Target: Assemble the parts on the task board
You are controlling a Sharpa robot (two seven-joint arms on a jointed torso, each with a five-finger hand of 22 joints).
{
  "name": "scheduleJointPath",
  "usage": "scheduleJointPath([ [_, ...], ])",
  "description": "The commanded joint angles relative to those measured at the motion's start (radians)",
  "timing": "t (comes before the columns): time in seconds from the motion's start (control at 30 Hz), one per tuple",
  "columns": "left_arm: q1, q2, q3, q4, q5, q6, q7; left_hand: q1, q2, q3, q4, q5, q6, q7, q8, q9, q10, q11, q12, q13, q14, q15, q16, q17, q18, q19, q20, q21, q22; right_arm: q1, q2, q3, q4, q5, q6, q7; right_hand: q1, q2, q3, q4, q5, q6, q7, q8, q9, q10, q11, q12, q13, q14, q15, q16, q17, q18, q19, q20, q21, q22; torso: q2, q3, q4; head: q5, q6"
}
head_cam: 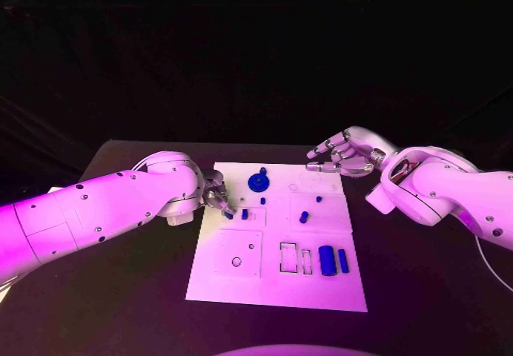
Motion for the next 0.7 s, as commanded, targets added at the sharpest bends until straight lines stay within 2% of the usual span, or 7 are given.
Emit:
scheduleJointPath([
  [0.03, -0.007, 0.006, -0.007, 0.0, 0.007, 0.026, -0.026, -0.025, -0.005, -0.004, 0.002, 0.012, 0.051, -0.037, 0.003, 0.003, 0.009, -0.008, 0.012, 0.012, 0.104, -0.01, 0.003, 0.263, -0.011, 0.094, -0.009, 0.007, 0.251, -0.001, 0.0, 0.0, 0.002, -0.002, 0.012, 0.009, 0.0, 0.008, -0.007, -0.001, 0.005, 0.007, 0.003, -0.001, 0.001, -0.007, 0.0, 0.0, 0.0, 0.069, -0.007, -0.007, 0.089, 0.004, -0.007, 0.002, -0.005, 0.104, 0.0, -0.0007, 0.0004, -0.001, 0.0],
  [0.3, -0.008, 0.016, -0.008, -0.008, 0.005, 0.006, -0.037, -0.077, -0.012, -0.029, 0.027, 0.015, 0.063, -0.042, 0.007, 0.013, 0.015, -0.012, 0.02, 0.021, 0.104, -0.015, 0.003, 0.263, -0.012, 0.097, -0.013, 0.011, 0.256, -0.001, 0.0, 0.0, 0.003, -0.002, 0.011, 0.009, 0.0, 0.009, -0.009, -0.002, 0.006, 0.007, 0.003, -0.001, 0.001, -0.008, 0.0, -0.001, -0.001, 0.069, -0.007, -0.008, 0.088, 0.004, -0.008, 0.002, -0.006, 0.103, 0.0, -0.0009, 0.0005, -0.002, -0.001],
  [0.7, -0.01, 0.021, -0.008, -0.012, 0.003, 0.008, -0.045, -0.107, -0.018, -0.051, 0.04, 0.016, 0.072, -0.046, 0.01, 0.02, 0.02, -0.016, 0.027, 0.029, 0.104, -0.018, 0.003, 0.263, -0.014, 0.101, -0.016, 0.017, 0.262, -0.001, -0.003, 0.0, 0.004, -0.002, 0.011, 0.009, 0.0, 0.009, -0.009, -0.002, 0.006, 0.007, 0.003, -0.001, 0.001, -0.008, 0.0, -0.001, -0.001, 0.069, -0.007, -0.008, 0.088, 0.004, -0.008, 0.002, -0.006, 0.103, 0.0, -0.001, 0.0012, -0.004, -0.003],
])
